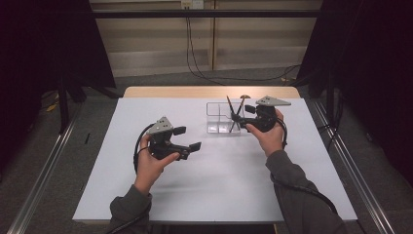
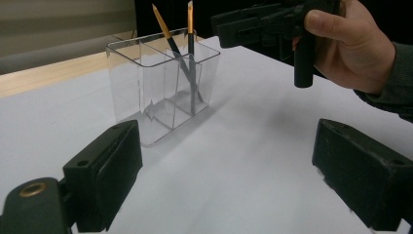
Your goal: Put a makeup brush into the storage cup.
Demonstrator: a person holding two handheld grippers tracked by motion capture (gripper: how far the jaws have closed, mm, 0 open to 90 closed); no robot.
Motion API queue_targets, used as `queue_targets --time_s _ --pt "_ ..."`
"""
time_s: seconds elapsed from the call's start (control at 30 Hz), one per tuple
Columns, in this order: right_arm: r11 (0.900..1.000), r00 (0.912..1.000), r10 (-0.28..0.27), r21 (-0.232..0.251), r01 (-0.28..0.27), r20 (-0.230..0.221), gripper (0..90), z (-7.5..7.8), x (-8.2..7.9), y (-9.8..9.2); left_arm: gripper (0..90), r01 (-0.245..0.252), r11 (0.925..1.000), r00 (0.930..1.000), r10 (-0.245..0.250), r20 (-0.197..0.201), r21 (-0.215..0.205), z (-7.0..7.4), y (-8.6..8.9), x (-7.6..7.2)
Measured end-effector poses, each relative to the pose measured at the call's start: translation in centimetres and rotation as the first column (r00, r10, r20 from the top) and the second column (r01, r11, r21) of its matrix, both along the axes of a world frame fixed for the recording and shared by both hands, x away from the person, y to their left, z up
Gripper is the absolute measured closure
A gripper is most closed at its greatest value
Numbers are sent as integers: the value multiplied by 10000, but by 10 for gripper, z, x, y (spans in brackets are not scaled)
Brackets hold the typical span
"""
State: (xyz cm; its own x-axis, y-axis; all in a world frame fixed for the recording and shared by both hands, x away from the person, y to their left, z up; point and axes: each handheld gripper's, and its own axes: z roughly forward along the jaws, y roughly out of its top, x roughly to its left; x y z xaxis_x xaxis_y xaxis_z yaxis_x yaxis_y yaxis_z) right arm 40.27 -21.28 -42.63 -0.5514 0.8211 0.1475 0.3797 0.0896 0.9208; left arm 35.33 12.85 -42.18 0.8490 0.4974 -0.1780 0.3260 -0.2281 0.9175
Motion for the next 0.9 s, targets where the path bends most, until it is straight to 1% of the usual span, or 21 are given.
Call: queue_targets --time_s 0.07,0.13,0.23,0.3,0.37,0.4,0.43,0.47,0.57,0.63,0.73,0.8,0.9 --pt "10000 10000 -31 -57 31 6 256 0 -1 -1 107 1 10000 10000 -1 0 69 0 0 0" --pt "10000 10000 1 -47 -1 -3 247 -1 -2 -1 107 15 10000 10000 -15 15 -22 0 -1 0" --pt "10000 10000 62 -75 -62 -43 233 -1 -3 -1 107 37 10000 10000 -37 1 -34 0 -1 0" --pt "9998 9998 171 -72 -171 -63 221 -1 -5 0 107 -12 10000 10000 12 -9 74 -1 -1 -1" --pt "9995 9995 296 -72 -296 -101 211 0 -7 1 107 -2 10000 10000 2 -13 72 -1 -1 -1" --pt "9995 9994 321 -80 -321 -99 205 1 -8 1 107 15 10000 10000 -15 -1 -27 -1 -2 -1" --pt "9994 9993 344 -69 -345 -130 202 1 -8 2 107 34 10000 10000 -34 23 66 0 -2 -1" --pt "9991 9990 406 -104 -408 -202 192 2 -9 2 107 99 9999 9999 -99 42 56 0 -2 -1" --pt "9986 9984 490 -199 -496 -287 177 3 -11 2 107 60 10000 10000 -60 28 68 0 -2 -1" --pt "9980 9981 554 -290 -562 -285 174 4 -13 1 107 42 10000 10000 -43 13 55 0 -2 -1" --pt "9973 9972 668 -291 -678 -325 165 6 -15 0 107 70 9999 10000 -70 24 72 0 -2 -1" --pt "9970 9974 654 -395 -665 -300 161 7 -17 0 107 74 9999 10000 -74 7 72 0 -2 -1" --pt "9965 9967 734 -388 -747 -338 155 8 -19 -1 107 60 9999 10000 -59 -14 89 -1 -2 -1"
